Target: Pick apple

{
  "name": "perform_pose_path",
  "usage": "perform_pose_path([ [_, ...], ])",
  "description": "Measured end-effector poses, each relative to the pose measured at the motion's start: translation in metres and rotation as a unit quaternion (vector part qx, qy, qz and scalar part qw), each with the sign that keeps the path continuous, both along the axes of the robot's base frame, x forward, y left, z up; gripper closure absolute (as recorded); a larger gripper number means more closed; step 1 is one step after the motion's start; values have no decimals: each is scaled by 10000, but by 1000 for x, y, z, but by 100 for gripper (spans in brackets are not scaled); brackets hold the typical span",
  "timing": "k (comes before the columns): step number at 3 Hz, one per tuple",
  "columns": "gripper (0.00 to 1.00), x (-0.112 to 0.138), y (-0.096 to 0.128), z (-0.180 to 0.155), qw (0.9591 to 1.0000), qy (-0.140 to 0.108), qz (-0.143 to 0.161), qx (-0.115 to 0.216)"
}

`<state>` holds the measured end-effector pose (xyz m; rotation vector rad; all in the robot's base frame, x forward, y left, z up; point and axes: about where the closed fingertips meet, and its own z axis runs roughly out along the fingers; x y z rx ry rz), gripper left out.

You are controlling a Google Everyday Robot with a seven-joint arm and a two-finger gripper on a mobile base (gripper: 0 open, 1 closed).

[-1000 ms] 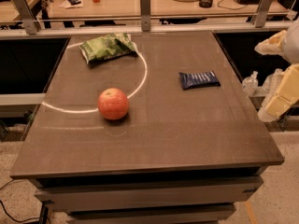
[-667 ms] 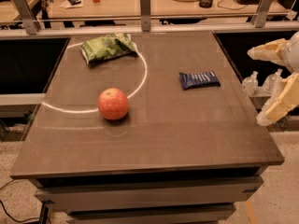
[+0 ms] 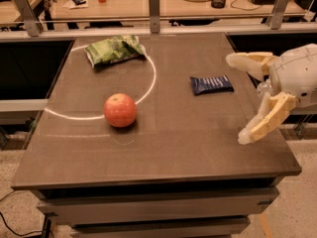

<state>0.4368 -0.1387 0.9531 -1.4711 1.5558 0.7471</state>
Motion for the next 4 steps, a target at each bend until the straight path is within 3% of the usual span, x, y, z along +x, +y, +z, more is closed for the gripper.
perform_pose_path([
  [1,0,-2,31,-4,9983,124,79,566],
  [2,0,3,60,-7,9960,286,57,847],
  [3,0,3,60,-8,9960,288,59,846],
  [4,0,8,74,-28,9960,471,173,738],
])
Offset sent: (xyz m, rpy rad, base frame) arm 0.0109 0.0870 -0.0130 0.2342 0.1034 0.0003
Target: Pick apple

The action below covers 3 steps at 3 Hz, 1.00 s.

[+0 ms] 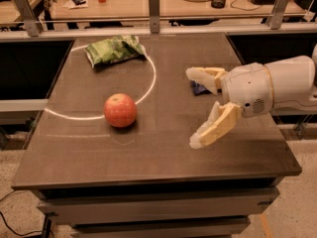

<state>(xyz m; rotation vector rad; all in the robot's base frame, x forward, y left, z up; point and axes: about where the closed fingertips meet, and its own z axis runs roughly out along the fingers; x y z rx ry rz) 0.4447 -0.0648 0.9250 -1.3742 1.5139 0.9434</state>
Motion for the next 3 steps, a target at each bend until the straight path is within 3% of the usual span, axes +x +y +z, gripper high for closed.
perform_pose_path([
  [1,0,10,24,-11,9993,-23,372,-2],
  [2,0,16,49,-14,9987,-130,490,-17],
  [3,0,19,74,-17,9996,-104,236,-61],
])
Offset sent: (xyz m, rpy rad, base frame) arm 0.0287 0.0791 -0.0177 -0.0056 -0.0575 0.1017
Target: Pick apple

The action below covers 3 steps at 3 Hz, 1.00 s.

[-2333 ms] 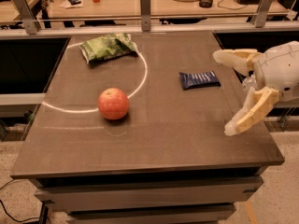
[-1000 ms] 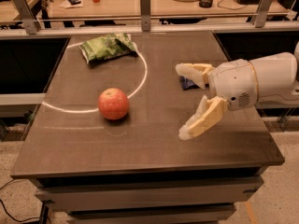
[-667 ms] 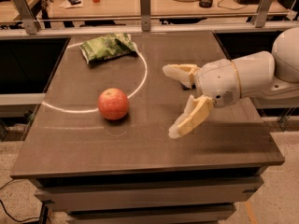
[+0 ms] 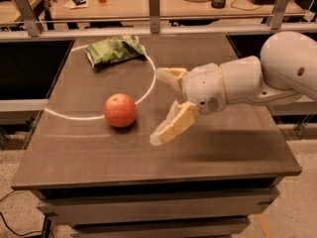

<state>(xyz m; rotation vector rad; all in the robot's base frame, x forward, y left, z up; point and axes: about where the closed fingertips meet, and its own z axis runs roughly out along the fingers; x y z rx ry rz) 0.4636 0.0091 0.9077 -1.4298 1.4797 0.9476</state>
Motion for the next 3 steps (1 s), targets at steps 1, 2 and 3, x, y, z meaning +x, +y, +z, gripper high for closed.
perform_pose_path([
  [1,0,4,18,-12,9997,72,-214,-82],
  [2,0,13,35,-31,9991,179,-341,-175],
  [3,0,23,52,-44,9993,137,-247,-224],
])
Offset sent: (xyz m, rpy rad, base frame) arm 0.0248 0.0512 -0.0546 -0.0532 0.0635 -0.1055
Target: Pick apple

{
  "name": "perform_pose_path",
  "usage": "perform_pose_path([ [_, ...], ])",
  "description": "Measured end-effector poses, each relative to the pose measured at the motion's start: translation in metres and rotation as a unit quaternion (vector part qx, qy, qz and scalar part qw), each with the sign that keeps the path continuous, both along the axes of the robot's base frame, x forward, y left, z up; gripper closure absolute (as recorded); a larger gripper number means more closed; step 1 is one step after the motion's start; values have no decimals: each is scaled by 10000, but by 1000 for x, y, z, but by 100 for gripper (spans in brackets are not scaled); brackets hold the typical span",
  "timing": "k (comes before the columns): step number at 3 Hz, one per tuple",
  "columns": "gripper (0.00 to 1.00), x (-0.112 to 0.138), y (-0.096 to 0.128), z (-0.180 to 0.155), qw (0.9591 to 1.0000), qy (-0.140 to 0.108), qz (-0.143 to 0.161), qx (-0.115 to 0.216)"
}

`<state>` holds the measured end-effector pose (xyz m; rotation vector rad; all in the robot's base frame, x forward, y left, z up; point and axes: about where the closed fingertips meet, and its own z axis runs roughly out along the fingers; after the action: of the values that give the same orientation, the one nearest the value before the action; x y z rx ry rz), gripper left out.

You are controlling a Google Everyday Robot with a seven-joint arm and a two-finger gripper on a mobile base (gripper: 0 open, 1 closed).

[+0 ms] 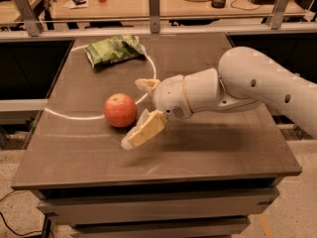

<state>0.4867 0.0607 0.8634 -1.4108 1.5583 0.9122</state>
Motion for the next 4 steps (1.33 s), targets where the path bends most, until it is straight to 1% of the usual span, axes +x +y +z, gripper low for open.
perform_pose_path([
  [2,0,14,24,-8,9999,-57,149,6],
  [3,19,19,29,-9,9997,-95,208,28],
  [4,41,20,31,-10,9996,-112,273,34],
])
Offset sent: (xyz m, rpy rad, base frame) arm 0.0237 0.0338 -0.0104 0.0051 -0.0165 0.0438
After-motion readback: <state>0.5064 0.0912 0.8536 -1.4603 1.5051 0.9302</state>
